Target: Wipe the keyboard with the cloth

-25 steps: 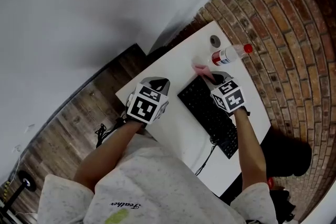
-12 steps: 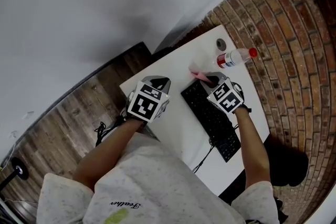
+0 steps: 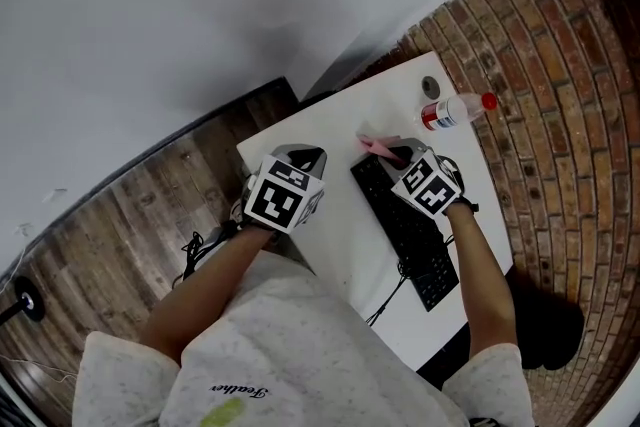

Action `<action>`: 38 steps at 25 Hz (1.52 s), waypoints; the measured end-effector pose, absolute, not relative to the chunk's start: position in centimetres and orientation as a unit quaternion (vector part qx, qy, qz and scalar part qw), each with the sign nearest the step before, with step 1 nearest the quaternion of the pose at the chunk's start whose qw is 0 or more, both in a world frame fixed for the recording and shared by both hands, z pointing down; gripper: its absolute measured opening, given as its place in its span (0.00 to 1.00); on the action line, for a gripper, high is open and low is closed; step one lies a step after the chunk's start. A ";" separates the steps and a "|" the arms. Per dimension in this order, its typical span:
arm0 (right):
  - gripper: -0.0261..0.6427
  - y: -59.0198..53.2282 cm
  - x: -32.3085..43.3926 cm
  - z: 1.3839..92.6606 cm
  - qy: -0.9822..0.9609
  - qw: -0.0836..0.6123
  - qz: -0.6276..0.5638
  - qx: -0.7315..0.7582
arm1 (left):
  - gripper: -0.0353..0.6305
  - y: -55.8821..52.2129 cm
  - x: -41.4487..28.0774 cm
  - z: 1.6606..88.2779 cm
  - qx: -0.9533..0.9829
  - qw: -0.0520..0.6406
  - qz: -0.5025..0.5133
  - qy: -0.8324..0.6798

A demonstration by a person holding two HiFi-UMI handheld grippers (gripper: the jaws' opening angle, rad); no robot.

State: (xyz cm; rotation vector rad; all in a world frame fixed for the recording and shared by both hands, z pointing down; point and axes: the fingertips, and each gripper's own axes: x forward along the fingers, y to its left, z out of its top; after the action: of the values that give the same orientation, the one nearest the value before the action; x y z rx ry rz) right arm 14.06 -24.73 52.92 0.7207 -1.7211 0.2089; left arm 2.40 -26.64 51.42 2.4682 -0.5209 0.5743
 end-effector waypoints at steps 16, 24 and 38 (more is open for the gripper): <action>0.07 -23.0 10.2 53.5 -0.764 0.592 0.061 0.249 | 0.05 -24.6 -0.2 51.1 0.907 0.278 0.202 -0.245; 0.07 -21.9 8.9 53.5 -0.776 0.587 0.045 0.226 | 0.05 -23.3 -1.1 50.9 0.901 0.277 0.196 -0.270; 0.07 -18.5 5.8 53.4 -0.800 0.570 0.009 0.189 | 0.05 -20.1 -3.3 50.1 0.889 0.270 0.188 -0.317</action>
State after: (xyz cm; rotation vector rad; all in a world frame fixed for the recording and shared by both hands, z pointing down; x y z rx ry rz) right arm 5.77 -18.53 53.42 0.4431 -1.8765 0.0213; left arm -3.27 -20.09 50.07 2.3967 -0.8545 0.5057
